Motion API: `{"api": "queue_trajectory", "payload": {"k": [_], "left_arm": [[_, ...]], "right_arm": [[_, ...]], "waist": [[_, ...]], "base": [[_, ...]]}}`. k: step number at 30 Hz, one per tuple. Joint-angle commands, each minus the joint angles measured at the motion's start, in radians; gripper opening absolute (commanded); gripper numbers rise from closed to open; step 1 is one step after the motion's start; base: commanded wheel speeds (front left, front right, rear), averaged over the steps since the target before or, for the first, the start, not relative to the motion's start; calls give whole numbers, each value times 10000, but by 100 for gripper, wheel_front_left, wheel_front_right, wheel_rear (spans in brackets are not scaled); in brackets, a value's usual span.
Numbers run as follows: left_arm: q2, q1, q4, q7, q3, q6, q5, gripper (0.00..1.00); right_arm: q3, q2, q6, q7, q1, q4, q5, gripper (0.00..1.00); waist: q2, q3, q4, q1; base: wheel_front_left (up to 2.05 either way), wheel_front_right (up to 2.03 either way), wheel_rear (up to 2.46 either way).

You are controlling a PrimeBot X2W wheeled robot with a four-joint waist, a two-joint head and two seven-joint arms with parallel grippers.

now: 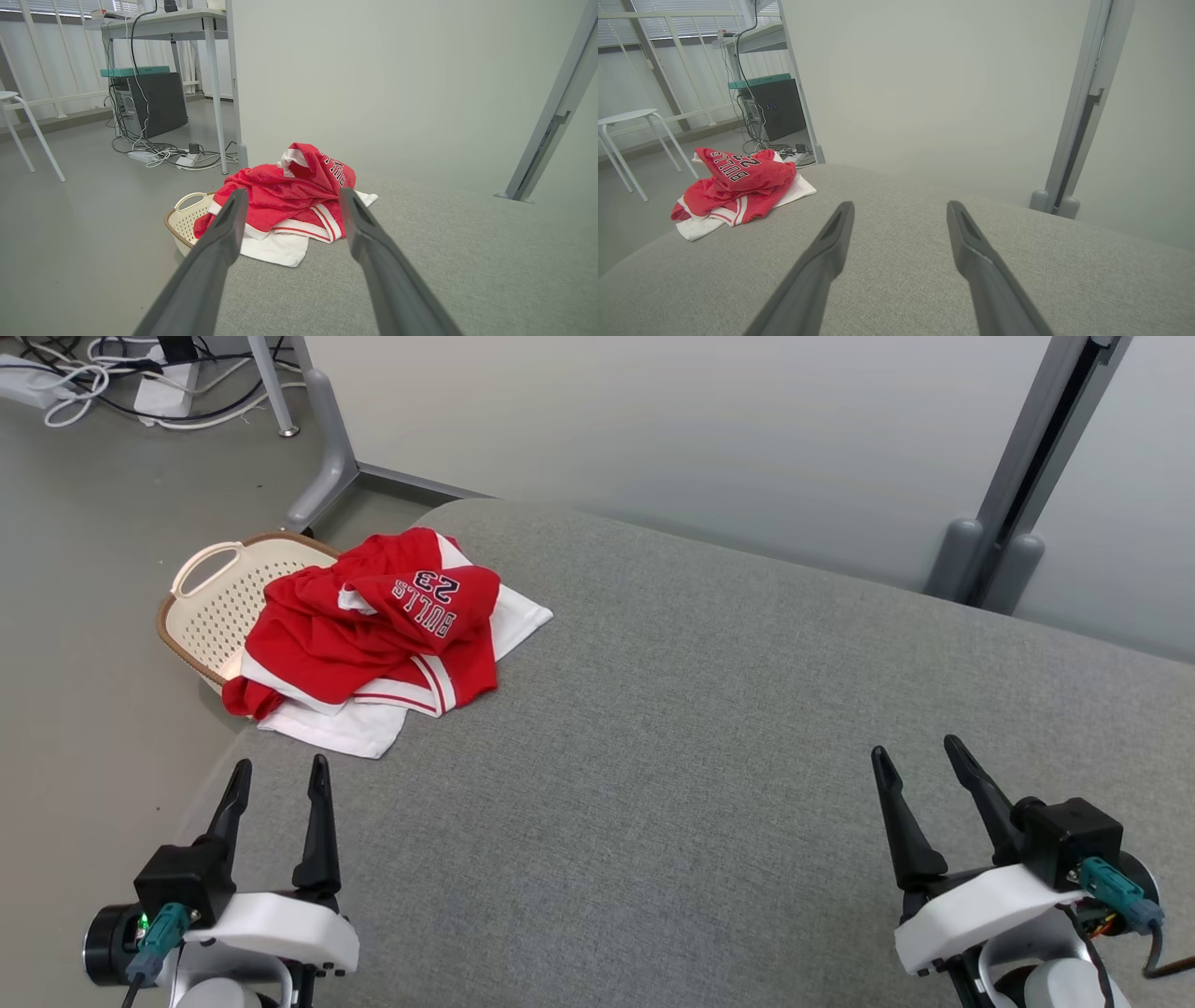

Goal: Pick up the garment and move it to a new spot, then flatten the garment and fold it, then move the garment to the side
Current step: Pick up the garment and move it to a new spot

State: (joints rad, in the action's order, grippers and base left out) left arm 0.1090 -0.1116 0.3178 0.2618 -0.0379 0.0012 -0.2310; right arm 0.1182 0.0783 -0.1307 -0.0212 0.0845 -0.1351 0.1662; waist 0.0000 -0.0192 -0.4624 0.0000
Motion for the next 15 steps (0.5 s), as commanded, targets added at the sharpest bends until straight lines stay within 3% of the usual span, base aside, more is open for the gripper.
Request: {"api": "queue_trajectory", "payload": {"k": [1, 8, 15], "left_arm": [[3, -284, 47, 42, -18, -33, -38, 100], [-80, -1569, 849, 30, -10, -347, -368, 100], [257, -3596, 2898, 26, 285, -627, -671, 100]], "right_arm": [[17, 72, -1, 31, 126, 81, 18, 100], [61, 423, -1, 461, 740, 610, -139, 100], [188, 768, -2, 793, 1579, 1185, -171, 100]], "waist": [[0, -160, 77, 0], [0, -1447, 630, 0], [0, -3132, 1441, 0]], "base": [[0, 0, 0], [0, 0, 0], [0, 0, 0]]}}
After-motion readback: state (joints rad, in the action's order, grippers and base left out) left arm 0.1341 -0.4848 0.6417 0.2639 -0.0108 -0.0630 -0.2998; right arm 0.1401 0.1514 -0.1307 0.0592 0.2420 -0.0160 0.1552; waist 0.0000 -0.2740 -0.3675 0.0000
